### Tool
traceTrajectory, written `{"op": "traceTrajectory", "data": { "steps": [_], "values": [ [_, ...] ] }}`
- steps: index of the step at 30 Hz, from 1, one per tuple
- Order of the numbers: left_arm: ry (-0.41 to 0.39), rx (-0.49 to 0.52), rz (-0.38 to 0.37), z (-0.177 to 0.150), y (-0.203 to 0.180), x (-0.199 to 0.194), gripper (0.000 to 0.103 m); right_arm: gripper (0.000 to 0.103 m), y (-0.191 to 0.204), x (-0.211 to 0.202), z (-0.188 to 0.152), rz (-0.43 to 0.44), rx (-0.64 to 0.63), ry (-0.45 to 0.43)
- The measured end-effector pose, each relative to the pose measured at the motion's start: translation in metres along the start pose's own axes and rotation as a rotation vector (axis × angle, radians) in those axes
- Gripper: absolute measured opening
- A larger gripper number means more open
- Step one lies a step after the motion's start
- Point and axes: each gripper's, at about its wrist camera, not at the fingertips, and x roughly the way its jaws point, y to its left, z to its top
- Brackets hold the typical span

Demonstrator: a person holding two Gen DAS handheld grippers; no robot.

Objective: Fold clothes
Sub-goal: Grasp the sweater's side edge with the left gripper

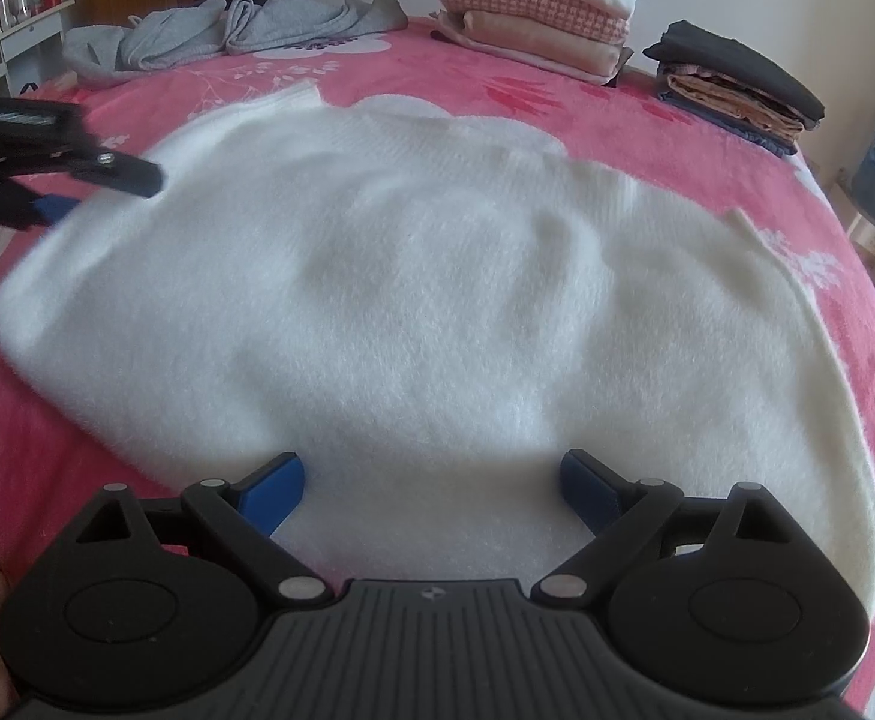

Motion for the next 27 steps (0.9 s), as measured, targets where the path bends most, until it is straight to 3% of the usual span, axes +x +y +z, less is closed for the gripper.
{"op": "traceTrajectory", "data": {
  "steps": [5, 13, 16, 21, 27],
  "values": [
    [0.026, -0.018, -0.048, -0.014, -0.002, -0.008, 0.072, 0.095, -0.002, 0.0, 0.0, 0.006, 0.002, 0.0],
    [0.038, -0.016, -0.049, -0.025, -0.004, -0.01, 0.07, 0.095, -0.006, -0.001, 0.003, 0.023, 0.015, -0.002],
    [0.035, -0.031, -0.029, -0.021, -0.006, -0.007, 0.066, 0.094, -0.011, -0.009, 0.01, 0.029, 0.055, -0.017],
    [0.016, 0.027, 0.023, -0.025, -0.018, -0.006, 0.052, 0.094, -0.025, -0.032, 0.032, -0.004, 0.147, -0.123],
    [-0.026, 0.103, 0.112, -0.026, -0.039, -0.013, 0.034, 0.094, -0.039, 0.005, 0.043, -0.133, 0.232, -0.073]
  ]
}}
